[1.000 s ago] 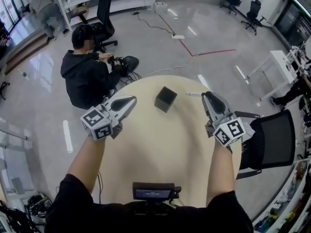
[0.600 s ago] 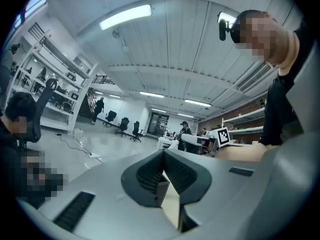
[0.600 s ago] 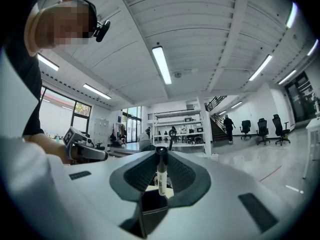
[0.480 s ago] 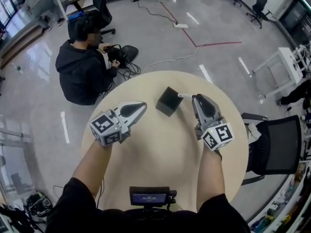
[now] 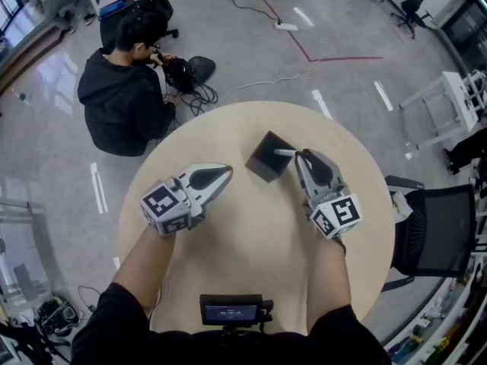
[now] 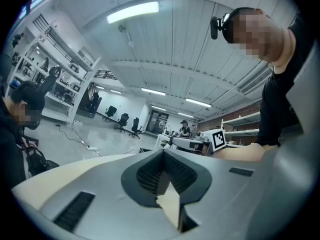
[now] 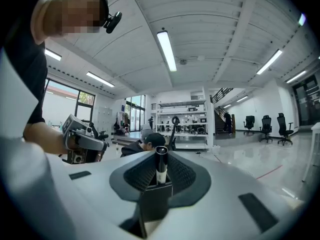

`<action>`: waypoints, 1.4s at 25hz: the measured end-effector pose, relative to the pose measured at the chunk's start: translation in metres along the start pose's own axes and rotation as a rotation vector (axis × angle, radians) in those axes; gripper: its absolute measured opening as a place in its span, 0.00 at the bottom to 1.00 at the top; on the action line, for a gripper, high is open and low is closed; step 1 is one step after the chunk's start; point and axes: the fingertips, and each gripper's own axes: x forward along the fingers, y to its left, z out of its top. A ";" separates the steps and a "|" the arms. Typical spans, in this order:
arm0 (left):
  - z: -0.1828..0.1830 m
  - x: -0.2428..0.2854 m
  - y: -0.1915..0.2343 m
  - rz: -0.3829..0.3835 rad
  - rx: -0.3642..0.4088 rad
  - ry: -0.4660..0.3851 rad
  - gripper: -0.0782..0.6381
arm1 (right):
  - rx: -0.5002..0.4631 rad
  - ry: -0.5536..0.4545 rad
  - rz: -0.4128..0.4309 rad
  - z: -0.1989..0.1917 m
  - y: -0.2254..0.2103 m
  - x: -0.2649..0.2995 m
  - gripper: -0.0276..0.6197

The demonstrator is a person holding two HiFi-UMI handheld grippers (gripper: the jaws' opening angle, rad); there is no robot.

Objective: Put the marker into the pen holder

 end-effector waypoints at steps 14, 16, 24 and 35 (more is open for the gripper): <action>-0.014 0.002 -0.002 -0.012 -0.028 -0.024 0.10 | -0.020 0.059 -0.028 -0.035 -0.001 0.013 0.16; -0.012 0.002 -0.005 -0.016 -0.021 -0.030 0.10 | -0.013 0.052 -0.035 -0.033 -0.004 0.009 0.16; 0.001 -0.012 -0.012 -0.002 -0.034 -0.045 0.10 | -0.005 0.036 -0.052 -0.014 0.001 -0.002 0.16; 0.073 -0.052 -0.054 0.010 0.037 -0.096 0.10 | 0.010 -0.021 -0.088 0.073 0.010 -0.064 0.16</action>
